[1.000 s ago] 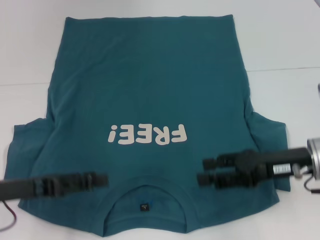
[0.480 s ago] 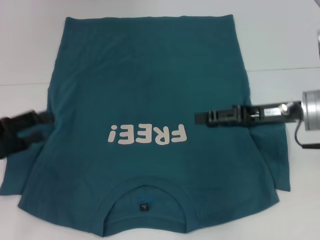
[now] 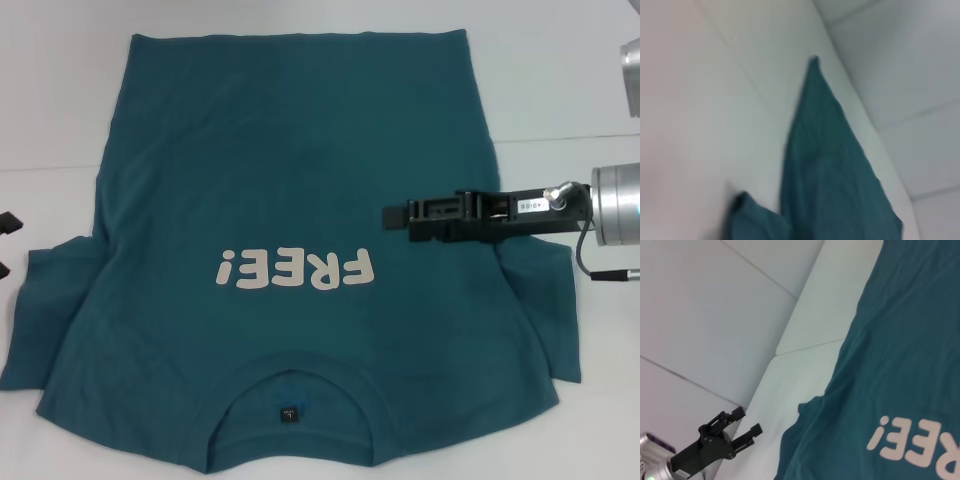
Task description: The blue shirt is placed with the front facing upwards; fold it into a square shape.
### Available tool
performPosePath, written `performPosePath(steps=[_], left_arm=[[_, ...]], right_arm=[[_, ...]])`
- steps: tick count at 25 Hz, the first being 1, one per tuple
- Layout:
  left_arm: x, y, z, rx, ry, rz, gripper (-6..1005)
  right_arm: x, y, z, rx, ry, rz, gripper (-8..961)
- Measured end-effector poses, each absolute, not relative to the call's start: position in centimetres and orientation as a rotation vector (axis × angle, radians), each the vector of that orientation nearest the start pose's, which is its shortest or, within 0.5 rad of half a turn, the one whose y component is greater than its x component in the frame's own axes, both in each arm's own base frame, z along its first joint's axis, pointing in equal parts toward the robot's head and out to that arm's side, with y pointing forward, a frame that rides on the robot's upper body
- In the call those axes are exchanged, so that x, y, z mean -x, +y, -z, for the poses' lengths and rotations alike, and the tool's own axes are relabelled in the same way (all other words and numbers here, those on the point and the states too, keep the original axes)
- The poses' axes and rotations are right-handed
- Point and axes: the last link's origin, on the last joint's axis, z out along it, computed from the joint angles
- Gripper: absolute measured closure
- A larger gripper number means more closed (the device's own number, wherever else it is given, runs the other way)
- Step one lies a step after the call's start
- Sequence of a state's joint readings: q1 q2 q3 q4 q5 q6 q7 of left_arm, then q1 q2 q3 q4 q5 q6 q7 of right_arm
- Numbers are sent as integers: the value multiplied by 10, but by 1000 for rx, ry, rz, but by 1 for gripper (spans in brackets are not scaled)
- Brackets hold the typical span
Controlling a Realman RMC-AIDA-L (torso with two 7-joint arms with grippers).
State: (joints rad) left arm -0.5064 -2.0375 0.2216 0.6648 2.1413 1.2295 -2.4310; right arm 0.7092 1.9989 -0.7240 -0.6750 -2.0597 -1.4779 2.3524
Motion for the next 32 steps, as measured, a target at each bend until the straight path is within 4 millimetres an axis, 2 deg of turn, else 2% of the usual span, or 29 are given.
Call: performPosePath(steps=[5, 11, 32], left_arm=[[366, 360, -73, 1390, -1918, 972, 205], [368, 366, -67, 1426, -1865, 875, 205], [378, 362, -55, 1429, -1858, 759, 205]], right_arm=[[-223, 393, -30, 2402, 1684, -688, 207], [-226, 392, -29, 2388, 1698, -688, 207], [-232, 393, -33, 2362, 1698, -682, 206]])
